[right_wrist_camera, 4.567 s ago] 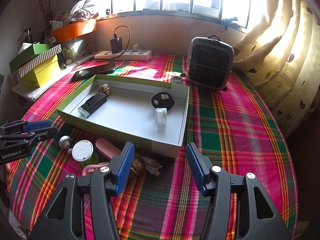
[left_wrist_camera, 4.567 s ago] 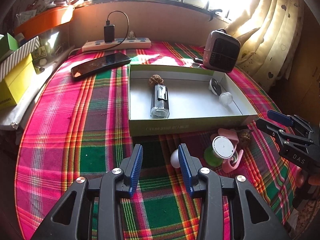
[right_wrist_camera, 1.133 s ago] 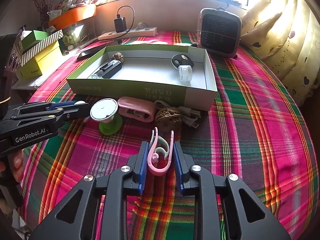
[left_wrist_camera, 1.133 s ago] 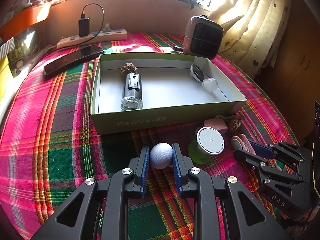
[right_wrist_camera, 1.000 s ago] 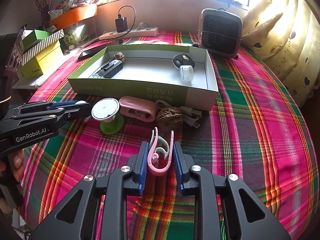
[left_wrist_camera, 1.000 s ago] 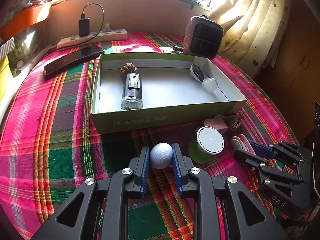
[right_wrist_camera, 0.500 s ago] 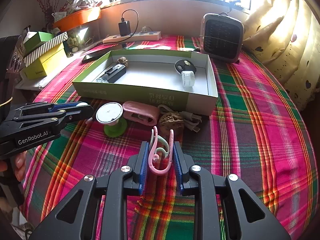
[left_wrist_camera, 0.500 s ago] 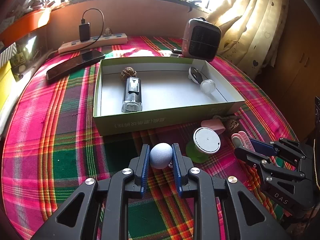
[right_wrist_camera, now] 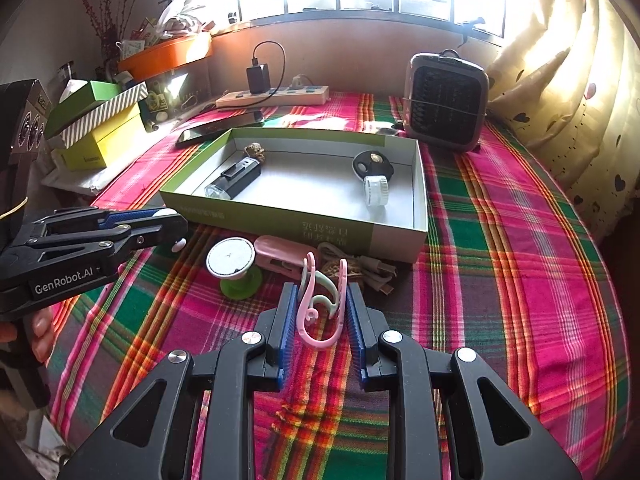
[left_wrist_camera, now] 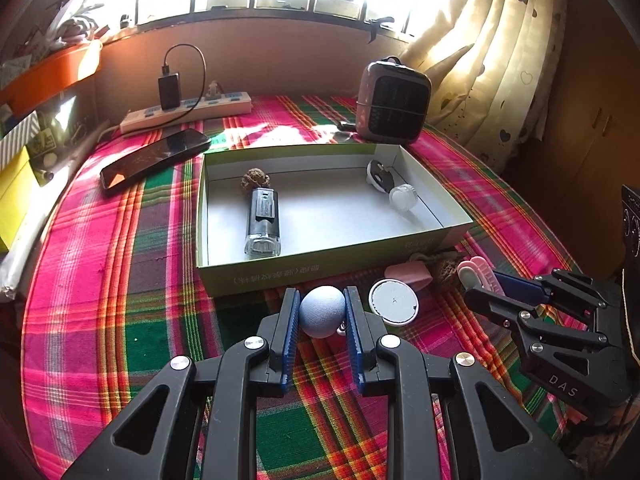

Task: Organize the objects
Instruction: 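Lift the white knob and pink clip with both grippers over the white box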

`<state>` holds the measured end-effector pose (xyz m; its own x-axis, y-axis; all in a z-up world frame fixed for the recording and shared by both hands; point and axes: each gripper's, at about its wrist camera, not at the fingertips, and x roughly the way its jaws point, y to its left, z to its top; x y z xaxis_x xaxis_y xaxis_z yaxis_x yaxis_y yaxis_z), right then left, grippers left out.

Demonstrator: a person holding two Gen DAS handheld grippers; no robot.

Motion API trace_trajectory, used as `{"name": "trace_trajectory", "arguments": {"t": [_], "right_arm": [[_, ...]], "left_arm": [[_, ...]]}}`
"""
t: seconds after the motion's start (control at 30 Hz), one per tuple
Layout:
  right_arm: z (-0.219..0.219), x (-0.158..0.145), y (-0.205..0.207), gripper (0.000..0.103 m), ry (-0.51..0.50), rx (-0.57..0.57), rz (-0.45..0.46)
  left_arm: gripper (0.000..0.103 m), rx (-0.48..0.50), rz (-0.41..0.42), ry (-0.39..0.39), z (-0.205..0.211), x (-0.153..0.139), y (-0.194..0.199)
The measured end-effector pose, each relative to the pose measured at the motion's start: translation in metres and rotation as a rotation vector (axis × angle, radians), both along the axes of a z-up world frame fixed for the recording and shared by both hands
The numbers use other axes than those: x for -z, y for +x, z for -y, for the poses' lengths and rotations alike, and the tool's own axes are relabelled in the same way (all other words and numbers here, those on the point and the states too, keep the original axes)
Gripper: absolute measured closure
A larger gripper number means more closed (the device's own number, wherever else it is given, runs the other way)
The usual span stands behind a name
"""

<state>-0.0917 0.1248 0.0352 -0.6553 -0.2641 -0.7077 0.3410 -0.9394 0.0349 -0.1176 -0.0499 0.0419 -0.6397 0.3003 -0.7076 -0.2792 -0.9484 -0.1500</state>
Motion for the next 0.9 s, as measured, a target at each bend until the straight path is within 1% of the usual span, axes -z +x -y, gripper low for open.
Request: {"name": "trace_trajectory", "arguments": {"t": [0.4,0.57,0.9], "right_arm": [[0.0,-0.014,-0.011,0.078,-0.017,-0.014,-0.028],[0.0,-0.016,-0.023,0.078,-0.034,-0.025,-0.015],[0.004,-0.019,-0.053,0.078,-0.041,-0.053,0.008]], "left_arm": [[0.083,0.001,-0.035,0.01,0.0,-0.017,0.0],[0.083,0.008,-0.039,-0.001,-0.004,-0.02,-0.005],[0.083,0.008,-0.036,0.008,-0.008,-0.024,-0.028]]}}
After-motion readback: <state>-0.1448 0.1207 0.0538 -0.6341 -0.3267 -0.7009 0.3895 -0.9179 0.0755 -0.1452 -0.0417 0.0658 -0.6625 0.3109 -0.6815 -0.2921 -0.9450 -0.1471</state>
